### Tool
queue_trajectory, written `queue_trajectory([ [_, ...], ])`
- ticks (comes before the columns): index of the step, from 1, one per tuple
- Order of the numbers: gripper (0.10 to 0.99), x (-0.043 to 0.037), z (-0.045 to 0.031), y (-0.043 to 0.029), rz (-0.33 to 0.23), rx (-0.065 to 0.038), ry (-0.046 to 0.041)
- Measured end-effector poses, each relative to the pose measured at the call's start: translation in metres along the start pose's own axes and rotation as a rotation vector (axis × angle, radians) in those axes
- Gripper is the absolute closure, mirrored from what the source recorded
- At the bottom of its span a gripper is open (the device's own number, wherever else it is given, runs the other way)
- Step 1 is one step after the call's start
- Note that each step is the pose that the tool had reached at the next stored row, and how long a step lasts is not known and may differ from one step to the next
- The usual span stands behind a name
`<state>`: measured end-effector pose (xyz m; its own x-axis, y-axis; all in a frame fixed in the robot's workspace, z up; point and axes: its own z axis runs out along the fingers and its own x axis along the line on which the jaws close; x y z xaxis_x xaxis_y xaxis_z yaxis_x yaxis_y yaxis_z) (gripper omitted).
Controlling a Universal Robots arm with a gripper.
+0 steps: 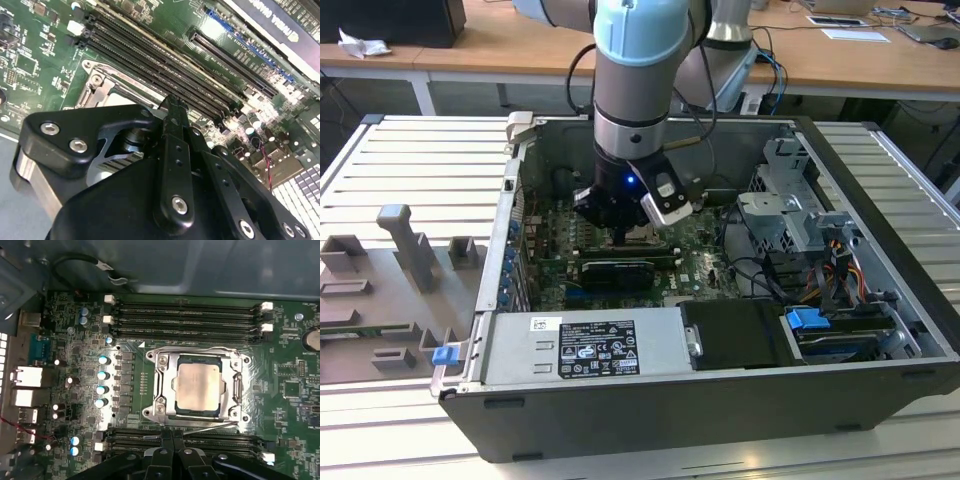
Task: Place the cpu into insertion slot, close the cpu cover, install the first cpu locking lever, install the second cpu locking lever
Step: 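Install the second cpu locking lever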
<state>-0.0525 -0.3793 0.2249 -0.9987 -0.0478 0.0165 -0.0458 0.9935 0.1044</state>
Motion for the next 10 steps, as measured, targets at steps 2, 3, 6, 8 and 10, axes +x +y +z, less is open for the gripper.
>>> queue_trajectory([
  [2,0.98,0.0014,0.0005,-0.003,0.0,-0.016,-0.0012],
  [3,0.98,0.0037,0.0007,-0.0059,-0.001,-0.028,-0.0032],
  [6,0.98,0.0071,0.0031,-0.0081,-0.01,-0.036,-0.0035],
  [8,0.98,0.0076,0.0059,-0.0084,-0.039,-0.038,0.0],
  [10,0.98,0.0079,0.0081,-0.0086,-0.064,-0.041,0.0029],
])
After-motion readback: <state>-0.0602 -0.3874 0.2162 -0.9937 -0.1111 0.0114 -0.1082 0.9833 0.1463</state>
